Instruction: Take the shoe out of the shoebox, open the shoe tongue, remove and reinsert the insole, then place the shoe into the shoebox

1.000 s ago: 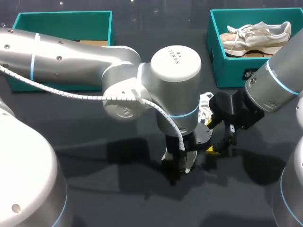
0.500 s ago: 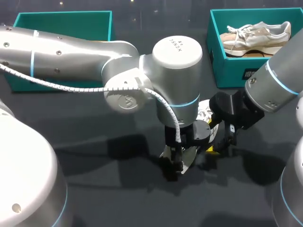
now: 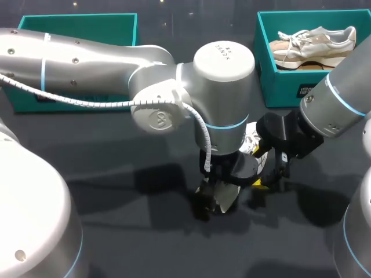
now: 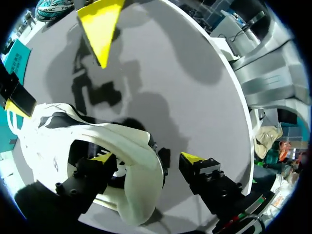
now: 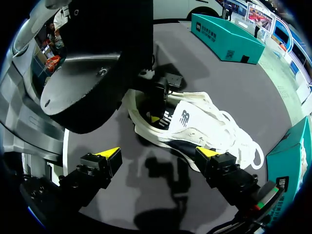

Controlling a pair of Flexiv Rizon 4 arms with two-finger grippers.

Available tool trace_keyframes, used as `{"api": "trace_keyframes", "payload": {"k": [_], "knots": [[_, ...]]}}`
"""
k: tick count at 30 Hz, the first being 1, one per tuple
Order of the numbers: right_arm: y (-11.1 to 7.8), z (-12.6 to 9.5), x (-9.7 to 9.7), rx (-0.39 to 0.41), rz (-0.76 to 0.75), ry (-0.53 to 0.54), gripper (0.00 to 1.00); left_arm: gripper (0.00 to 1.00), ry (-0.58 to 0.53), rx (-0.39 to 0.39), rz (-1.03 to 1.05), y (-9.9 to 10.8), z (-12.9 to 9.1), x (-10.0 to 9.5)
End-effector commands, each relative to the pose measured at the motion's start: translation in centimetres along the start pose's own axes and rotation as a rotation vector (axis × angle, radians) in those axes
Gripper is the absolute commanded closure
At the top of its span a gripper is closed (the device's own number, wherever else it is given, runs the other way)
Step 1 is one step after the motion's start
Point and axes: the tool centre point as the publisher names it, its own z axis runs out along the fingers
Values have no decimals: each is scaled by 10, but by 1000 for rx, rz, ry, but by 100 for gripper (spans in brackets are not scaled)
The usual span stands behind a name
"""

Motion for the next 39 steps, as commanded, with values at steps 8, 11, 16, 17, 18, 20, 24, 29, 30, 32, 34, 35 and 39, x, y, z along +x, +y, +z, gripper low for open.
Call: {"api": "trace_keyframes", "payload": {"k": [8, 11, 16, 17, 18, 20, 24, 29, 30, 32, 34, 35, 39], "knots": [[0, 0, 1, 2, 1, -2, 0, 27, -24, -44, 112, 3, -2, -1], [0, 0, 1, 2, 1, -2, 0, 22, -15, -54, 138, 4, -1, -4], [0, 0, 1, 2, 1, -2, 0, 18, -9, -70, 165, 7, 2, -9], [0, 0, 1, 2, 1, -2, 0, 22, -6, -71, 168, 8, 2, -10], [0, 0, 1, 2, 1, -2, 0, 29, -5, -71, 169, 9, 3, -11], [0, 0, 1, 2, 1, -2, 0, 57, -2, -74, 175, 10, 4, -12], [0, 0, 1, 2, 1, -2, 0, 100, -4, -75, 188, 12, 3, -10], [0, 0, 1, 2, 1, -2, 0, 100, -7, -66, 198, 17, -1, -3], [0, 0, 1, 2, 1, -2, 0, 100, -6, -60, 199, 18, -2, -2], [0, 0, 1, 2, 1, -2, 0, 100, -5, -52, 196, 19, -3, 2], [0, 0, 1, 2, 1, -2, 0, 100, -3, -42, 190, 21, -5, 5], [0, 0, 1, 2, 1, -2, 0, 100, -2, -37, 186, 22, -6, 6], [0, 0, 1, 2, 1, -2, 0, 100, 8, -23, 161, 24, -10, 12]]}}
